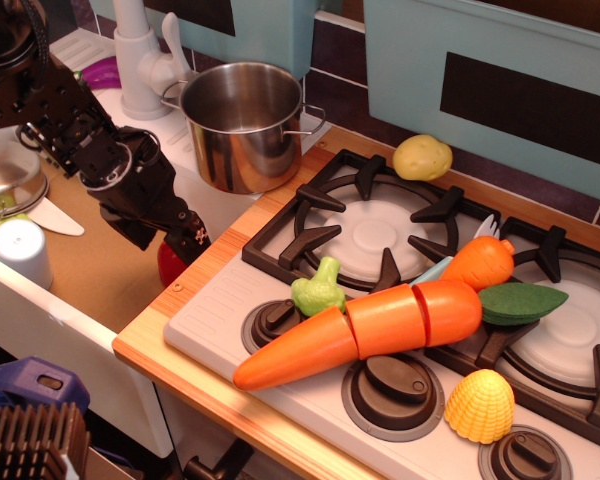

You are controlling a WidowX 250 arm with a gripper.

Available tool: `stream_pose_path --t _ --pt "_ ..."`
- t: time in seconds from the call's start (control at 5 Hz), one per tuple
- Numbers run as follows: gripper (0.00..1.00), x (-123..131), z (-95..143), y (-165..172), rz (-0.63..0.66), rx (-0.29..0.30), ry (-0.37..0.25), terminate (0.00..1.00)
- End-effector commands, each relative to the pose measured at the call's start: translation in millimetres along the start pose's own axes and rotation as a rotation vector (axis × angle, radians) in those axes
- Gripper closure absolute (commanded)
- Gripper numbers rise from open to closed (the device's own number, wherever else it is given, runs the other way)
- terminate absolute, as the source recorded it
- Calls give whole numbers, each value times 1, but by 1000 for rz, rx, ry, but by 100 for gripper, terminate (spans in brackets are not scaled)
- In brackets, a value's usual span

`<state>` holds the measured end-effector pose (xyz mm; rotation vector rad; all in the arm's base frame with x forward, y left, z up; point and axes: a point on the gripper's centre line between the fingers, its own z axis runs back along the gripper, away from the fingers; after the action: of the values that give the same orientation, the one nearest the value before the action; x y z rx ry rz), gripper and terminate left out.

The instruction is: Put sweet potato in pot

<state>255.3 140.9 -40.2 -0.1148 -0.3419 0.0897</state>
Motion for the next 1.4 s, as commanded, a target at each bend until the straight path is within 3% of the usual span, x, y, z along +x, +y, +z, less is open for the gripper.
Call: stream_pose_path --t 0.0,0.6,0.8,1.2 --pt "0 6 -6 6 0 -27 -41 0" --pt "0 12 -29 7 24 -57 -59 0" --pt "100 10 -25 6 38 -58 -43 0" --pt "100 12 19 5 37 37 48 0"
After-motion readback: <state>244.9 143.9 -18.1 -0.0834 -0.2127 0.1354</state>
